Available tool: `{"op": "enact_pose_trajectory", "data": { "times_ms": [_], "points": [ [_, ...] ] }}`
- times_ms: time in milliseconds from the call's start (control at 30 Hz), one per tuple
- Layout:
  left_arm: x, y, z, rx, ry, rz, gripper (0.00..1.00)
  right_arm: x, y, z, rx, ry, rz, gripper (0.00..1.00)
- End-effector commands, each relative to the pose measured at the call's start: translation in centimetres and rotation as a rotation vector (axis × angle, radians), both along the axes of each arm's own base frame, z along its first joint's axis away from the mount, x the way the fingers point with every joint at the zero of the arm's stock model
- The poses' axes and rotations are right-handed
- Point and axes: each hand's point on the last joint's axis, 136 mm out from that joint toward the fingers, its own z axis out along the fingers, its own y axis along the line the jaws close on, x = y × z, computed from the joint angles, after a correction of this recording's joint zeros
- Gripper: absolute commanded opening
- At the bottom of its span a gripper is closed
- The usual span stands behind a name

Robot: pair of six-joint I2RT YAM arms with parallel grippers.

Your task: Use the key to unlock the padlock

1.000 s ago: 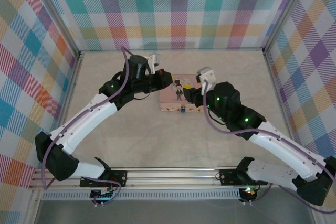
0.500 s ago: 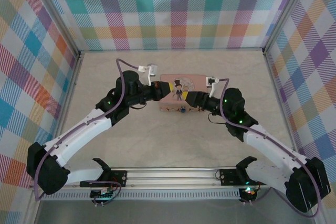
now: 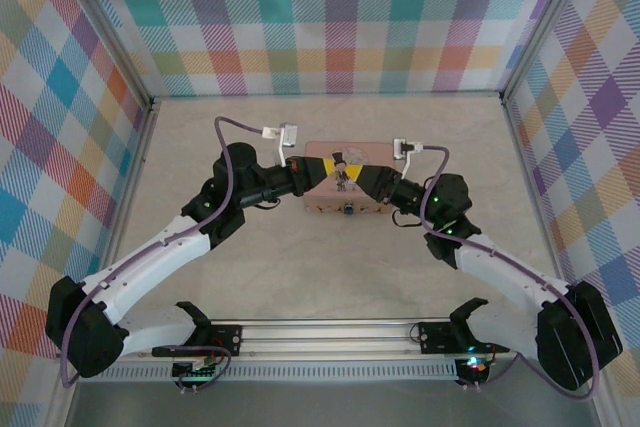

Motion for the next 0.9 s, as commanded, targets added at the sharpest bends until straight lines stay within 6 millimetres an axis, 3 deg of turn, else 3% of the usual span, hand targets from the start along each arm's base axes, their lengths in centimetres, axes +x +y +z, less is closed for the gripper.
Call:
{"op": "enact_pose_trajectory", "data": {
  "times_ms": [0,300,600,867],
  "points": [
    [-1.6,-0.4,2.5,-0.063,-0.065,-0.048,0.0,-0.4,0.0,2.8,0.055,-0.069,0.028,0.43],
    [-1.8,-1.1,2.4,-0.064,-0.067,-0.05,0.0,-0.9,0.6,3.6,0.066,-0.088,0.068,0.37],
    [-1.4,-0.9,2.6,-0.069,-0.07,-0.022,0.0,-1.0,1.1,2.7,0.031,-0.063,0.078,0.37],
    [-1.2,-0.5,2.7,-0.071,-0.073,0.007,0.0,-1.4,1.8,1.9,-0.013,-0.051,0.095,0.3]
  ]
}}
